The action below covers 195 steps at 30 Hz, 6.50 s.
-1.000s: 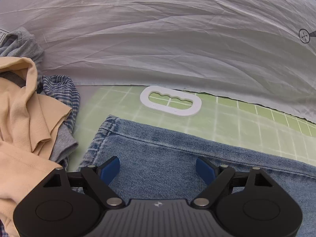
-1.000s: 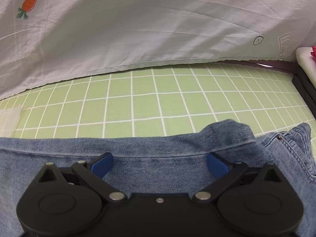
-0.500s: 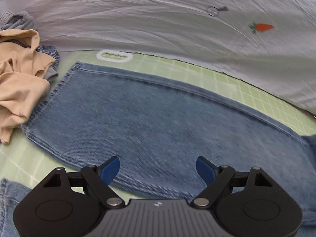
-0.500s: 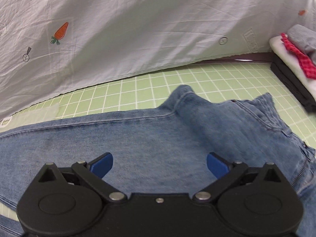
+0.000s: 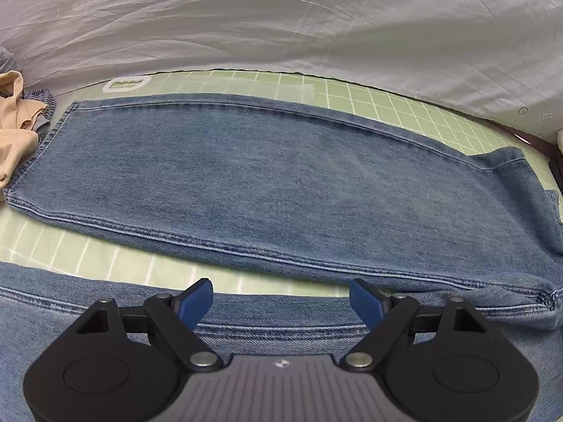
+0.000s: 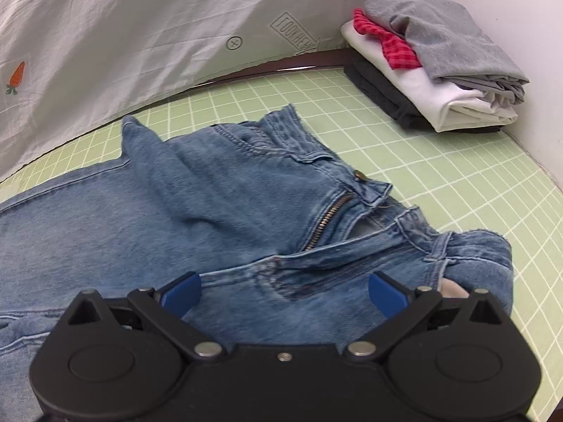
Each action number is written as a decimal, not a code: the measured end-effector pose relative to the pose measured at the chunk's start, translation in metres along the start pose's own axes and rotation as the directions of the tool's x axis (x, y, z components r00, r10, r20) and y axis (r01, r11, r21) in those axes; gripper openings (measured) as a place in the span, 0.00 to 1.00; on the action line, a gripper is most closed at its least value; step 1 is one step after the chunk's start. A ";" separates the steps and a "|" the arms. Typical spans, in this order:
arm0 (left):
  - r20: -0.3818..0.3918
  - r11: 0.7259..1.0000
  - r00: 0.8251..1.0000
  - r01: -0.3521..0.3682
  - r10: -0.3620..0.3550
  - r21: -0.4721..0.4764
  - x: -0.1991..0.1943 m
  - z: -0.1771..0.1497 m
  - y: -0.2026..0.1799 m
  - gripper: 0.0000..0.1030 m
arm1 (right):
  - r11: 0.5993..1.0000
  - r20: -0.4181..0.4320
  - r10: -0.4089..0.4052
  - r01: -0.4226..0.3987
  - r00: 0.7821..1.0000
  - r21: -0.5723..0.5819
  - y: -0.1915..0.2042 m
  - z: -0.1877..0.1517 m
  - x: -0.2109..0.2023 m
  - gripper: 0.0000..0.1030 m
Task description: Fold clothes
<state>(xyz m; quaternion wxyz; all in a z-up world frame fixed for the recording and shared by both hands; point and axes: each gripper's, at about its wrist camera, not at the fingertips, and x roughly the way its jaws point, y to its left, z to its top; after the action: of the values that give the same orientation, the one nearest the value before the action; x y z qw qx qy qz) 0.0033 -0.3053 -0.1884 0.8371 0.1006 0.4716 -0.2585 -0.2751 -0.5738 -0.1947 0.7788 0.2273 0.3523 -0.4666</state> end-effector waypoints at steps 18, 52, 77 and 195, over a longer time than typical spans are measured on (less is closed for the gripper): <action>-0.035 0.991 0.991 -0.132 0.132 0.010 0.081 0.051 -0.068 0.86 | 0.985 0.027 0.030 -0.025 0.999 -0.169 -0.048 0.121 0.143 1.00; 0.093 0.992 0.988 -0.125 0.125 -0.004 0.030 0.044 -0.065 1.00 | 0.993 0.114 -0.057 0.068 0.992 -0.099 -0.121 0.098 0.052 0.99; 0.039 0.985 0.993 -0.101 0.108 -0.143 -0.045 -0.073 -0.003 1.00 | 0.951 -0.012 0.143 -0.135 0.990 0.277 -0.157 -0.030 0.007 0.35; 0.208 0.526 0.970 0.241 -0.122 -0.815 -0.103 -0.156 0.156 0.92 | 0.241 0.119 0.568 -0.303 0.815 0.922 -0.137 -0.122 -0.012 0.96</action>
<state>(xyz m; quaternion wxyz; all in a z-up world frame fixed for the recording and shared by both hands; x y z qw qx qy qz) -0.0727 -0.0738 -0.1974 0.7798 -0.3757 0.4918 -0.0945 -0.4420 -0.5469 -0.2679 0.5695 0.7591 0.0484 -0.3114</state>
